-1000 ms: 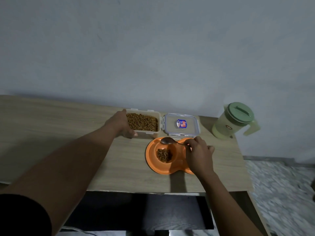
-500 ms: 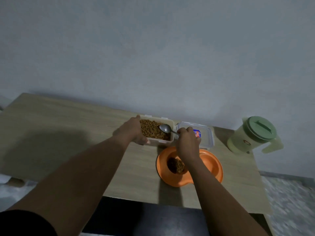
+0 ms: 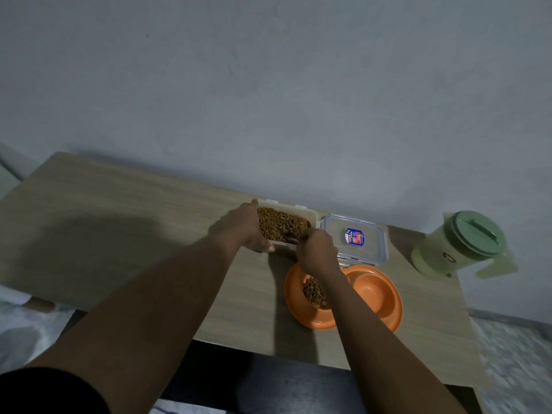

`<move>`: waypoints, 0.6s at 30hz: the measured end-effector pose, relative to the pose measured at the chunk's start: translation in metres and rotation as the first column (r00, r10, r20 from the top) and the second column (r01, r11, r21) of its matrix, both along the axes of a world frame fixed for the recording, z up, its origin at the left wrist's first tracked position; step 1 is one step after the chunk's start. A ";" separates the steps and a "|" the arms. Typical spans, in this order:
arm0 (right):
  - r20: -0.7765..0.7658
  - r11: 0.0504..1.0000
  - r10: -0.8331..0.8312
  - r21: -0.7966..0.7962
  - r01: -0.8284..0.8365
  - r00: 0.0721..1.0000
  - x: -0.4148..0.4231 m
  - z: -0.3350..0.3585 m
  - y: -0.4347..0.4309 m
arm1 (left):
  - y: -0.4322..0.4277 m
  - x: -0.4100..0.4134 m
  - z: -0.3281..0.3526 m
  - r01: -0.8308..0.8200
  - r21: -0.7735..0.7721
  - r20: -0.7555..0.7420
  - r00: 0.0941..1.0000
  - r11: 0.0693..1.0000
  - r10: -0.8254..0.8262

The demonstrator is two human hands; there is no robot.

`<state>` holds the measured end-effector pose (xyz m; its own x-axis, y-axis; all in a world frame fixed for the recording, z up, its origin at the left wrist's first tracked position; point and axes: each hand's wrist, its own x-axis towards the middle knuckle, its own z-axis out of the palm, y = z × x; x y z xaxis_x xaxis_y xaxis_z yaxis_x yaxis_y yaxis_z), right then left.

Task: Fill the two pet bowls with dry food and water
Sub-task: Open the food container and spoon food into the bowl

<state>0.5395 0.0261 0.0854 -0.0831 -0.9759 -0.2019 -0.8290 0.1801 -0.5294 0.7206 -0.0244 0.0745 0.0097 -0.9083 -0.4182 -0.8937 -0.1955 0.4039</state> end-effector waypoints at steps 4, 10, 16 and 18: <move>0.064 0.999 -0.006 0.031 0.004 0.998 -0.003 -0.001 -0.004 | 0.001 -0.002 0.001 0.003 -0.006 0.011 1.000 1.000 -0.003; 0.039 0.998 -0.057 -0.030 0.058 0.998 -0.010 0.000 -0.006 | 0.000 -0.001 0.001 -0.002 0.006 -0.006 1.000 1.000 0.002; 0.061 0.995 -0.097 -0.031 0.099 0.993 -0.014 0.002 -0.007 | 0.000 -0.001 0.000 0.001 0.005 -0.001 1.000 1.000 -0.001; 0.089 0.994 -0.102 -0.029 0.104 0.991 -0.015 0.002 -0.006 | 0.000 -0.001 0.001 0.003 0.009 0.009 1.000 1.000 -0.003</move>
